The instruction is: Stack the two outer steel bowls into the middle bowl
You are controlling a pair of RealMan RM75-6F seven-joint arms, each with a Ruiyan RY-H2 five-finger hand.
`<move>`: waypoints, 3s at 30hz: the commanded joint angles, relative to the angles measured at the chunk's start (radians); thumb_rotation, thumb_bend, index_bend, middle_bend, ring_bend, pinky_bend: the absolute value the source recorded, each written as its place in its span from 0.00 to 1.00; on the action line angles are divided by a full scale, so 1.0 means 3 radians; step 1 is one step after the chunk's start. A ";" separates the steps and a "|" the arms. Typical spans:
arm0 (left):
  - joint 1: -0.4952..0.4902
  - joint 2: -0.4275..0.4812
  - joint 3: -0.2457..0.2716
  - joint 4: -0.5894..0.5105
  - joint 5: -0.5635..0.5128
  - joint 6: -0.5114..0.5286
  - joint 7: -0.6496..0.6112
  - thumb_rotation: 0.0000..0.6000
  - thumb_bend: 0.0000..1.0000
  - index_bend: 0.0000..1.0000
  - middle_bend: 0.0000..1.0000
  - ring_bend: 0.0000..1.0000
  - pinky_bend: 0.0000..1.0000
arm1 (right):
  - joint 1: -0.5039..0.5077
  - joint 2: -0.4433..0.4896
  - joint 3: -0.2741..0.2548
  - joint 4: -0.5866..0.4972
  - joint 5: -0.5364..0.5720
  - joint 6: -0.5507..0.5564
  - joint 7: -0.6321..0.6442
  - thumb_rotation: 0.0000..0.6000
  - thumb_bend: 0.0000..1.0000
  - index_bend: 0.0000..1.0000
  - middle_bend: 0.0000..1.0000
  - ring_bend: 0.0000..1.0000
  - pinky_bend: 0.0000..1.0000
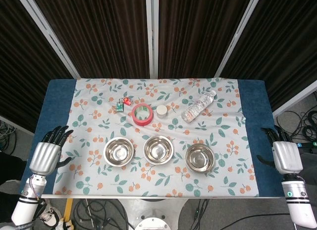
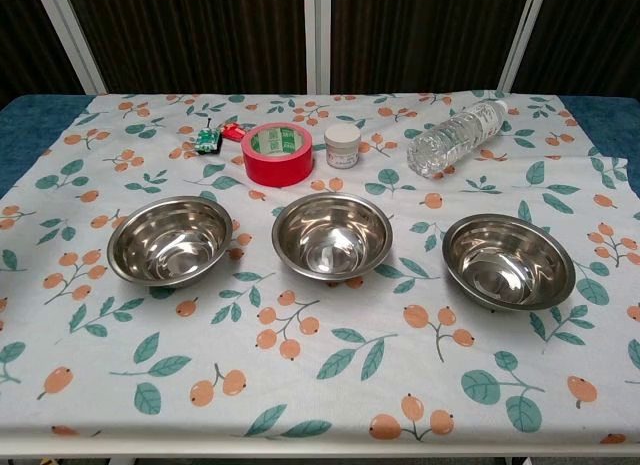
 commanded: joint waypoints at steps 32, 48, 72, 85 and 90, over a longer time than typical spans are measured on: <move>0.0019 0.0065 -0.0001 -0.0042 -0.0010 0.0017 -0.0052 1.00 0.06 0.22 0.22 0.13 0.24 | 0.0572 -0.0298 -0.0285 -0.0374 -0.0482 -0.0827 -0.0791 1.00 0.10 0.39 0.38 0.62 0.59; 0.0043 0.0158 0.0028 0.0049 -0.0004 0.0001 -0.0296 1.00 0.06 0.22 0.22 0.13 0.24 | 0.0645 -0.0618 -0.0430 -0.0313 -0.0259 -0.1006 -0.1346 1.00 0.13 0.43 0.40 0.62 0.59; 0.0049 0.0049 -0.0024 0.0380 -0.0121 -0.0036 -0.0456 1.00 0.06 0.22 0.22 0.13 0.24 | 0.0867 -0.0987 -0.0390 0.0043 0.0052 -0.1207 -0.1662 1.00 0.18 0.51 0.47 0.62 0.59; 0.0046 0.0039 -0.0022 0.0406 -0.0134 -0.0059 -0.0482 1.00 0.06 0.22 0.22 0.13 0.24 | 0.0876 -0.1052 -0.0410 0.0092 0.0152 -0.1137 -0.1782 1.00 0.33 0.65 0.55 0.65 0.59; 0.0041 0.0046 -0.0021 0.0395 -0.0135 -0.0070 -0.0487 1.00 0.06 0.22 0.22 0.13 0.24 | 0.0876 -0.1042 -0.0415 0.0084 0.0160 -0.1099 -0.1787 1.00 0.35 0.67 0.57 0.65 0.59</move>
